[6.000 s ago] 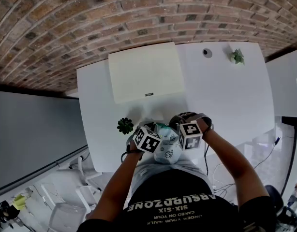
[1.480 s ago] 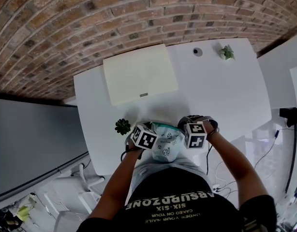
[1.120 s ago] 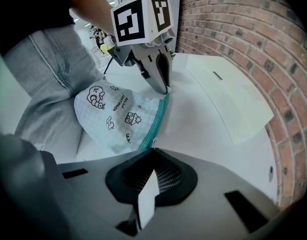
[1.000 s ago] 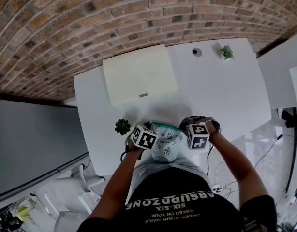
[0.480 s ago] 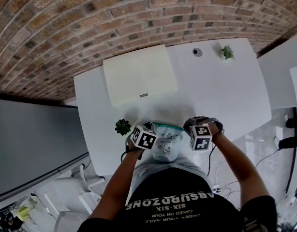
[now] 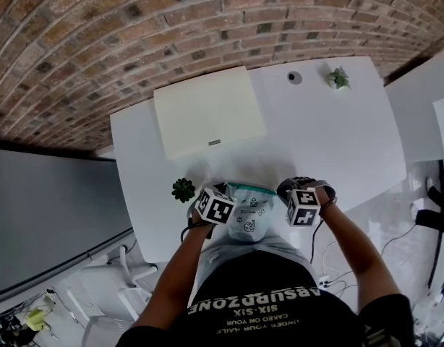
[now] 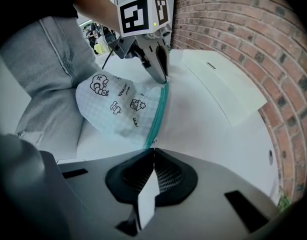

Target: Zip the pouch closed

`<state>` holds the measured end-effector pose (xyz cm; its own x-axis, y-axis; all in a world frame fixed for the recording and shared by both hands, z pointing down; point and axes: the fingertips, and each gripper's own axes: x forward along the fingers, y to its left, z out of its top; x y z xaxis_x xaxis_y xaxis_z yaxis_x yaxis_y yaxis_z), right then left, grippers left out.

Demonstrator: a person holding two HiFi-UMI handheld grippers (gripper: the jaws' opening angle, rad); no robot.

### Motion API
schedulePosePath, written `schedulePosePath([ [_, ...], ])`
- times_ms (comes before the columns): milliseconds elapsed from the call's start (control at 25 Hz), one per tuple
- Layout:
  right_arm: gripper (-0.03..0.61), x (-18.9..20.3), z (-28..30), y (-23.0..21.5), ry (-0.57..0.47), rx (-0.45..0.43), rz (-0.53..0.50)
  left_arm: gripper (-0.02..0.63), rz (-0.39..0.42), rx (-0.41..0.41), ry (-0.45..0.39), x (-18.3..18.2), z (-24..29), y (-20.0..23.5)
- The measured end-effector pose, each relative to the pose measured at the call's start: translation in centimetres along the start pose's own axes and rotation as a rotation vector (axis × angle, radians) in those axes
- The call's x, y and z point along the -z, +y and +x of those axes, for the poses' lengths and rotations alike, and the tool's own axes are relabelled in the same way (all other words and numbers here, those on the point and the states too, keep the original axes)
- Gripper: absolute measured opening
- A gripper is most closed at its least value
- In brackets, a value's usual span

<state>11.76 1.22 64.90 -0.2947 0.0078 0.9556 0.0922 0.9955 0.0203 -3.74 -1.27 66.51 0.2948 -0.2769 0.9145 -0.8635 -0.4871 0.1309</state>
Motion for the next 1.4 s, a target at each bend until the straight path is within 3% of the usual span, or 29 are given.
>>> schedulePosePath([
  [200, 0.0, 0.3, 1.1, 0.0, 0.032, 0.025, 0.008, 0.021, 0.004, -0.002, -0.001, 0.0, 0.1, 0.1],
  [640, 0.002, 0.1, 1.3, 0.2, 0.054, -0.027, -0.005, 0.021, -0.003, 0.012, -0.006, -0.1, -0.1, -0.2],
  [1000, 0.002, 0.1, 1.1, 0.0, 0.008, 0.046, 0.049, 0.021, 0.013, -0.017, -0.007, -0.1, -0.1, -0.2],
  [1080, 0.002, 0.2, 1.0, 0.0, -0.01, 0.072, 0.087, 0.021, 0.013, -0.013, -0.002, -0.1, 0.0, -0.4],
  [1240, 0.003, 0.4, 0.9, -0.4, -0.039, 0.094, 0.256, 0.025, -0.027, 0.023, 0.022, -0.1, -0.3, -0.5],
  [1400, 0.022, 0.6, 0.9, -0.7, -0.067, 0.141, 0.359, 0.1, -0.056, 0.022, -0.025, -1.1, -0.7, -0.1],
])
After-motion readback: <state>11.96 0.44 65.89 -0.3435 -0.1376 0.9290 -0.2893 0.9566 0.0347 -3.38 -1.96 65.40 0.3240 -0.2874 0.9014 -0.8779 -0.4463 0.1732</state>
